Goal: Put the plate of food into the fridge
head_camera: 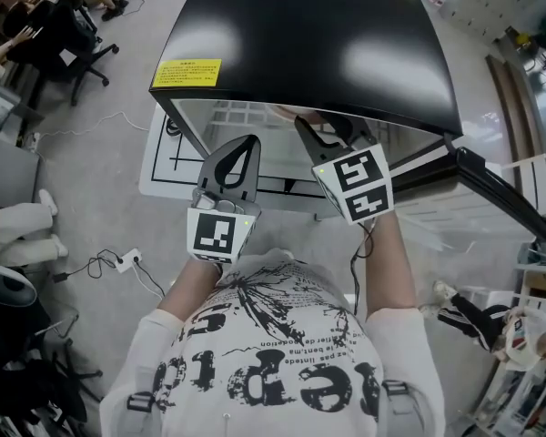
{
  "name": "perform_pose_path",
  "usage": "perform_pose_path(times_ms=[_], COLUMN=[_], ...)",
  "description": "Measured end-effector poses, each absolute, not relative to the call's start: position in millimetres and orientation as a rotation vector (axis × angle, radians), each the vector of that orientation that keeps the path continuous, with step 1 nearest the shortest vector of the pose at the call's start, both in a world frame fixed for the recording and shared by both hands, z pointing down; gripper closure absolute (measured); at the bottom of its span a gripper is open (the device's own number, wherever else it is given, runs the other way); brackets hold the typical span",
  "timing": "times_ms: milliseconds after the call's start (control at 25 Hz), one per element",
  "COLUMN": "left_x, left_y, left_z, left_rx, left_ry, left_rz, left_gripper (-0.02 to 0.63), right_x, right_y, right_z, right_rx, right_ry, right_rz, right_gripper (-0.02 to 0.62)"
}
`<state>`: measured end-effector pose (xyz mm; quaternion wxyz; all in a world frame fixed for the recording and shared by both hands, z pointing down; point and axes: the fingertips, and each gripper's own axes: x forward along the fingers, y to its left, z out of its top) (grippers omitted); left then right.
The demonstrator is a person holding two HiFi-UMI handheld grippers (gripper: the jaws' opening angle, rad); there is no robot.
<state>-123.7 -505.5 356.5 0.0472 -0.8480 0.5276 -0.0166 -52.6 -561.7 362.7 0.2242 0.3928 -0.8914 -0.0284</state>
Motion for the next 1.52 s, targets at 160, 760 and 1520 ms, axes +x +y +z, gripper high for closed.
perform_pose_path(times_ms=[160, 760, 1520], left_x=[-122.0, -97.3, -92.0], left_y=[-505.5, -494.5, -453.2], left_z=[349.0, 322.1, 335.0], left_rx=[-2.586, -2.636, -2.67], left_ry=[1.587, 1.429, 1.387], left_rz=[-0.028, 0.047, 0.067], left_gripper=[0.598, 0.598, 0.598], right_x=[-47.5, -19.7, -31.7], right_y=[-558.3, -513.6, -449.7], right_z=[361.5, 344.8, 362.9], right_rx=[1.152, 1.61, 1.709], right_ry=[-2.465, -2.547, -2.596], right_rz=[-0.066, -0.082, -0.137], right_gripper=[0.466, 0.594, 0.595])
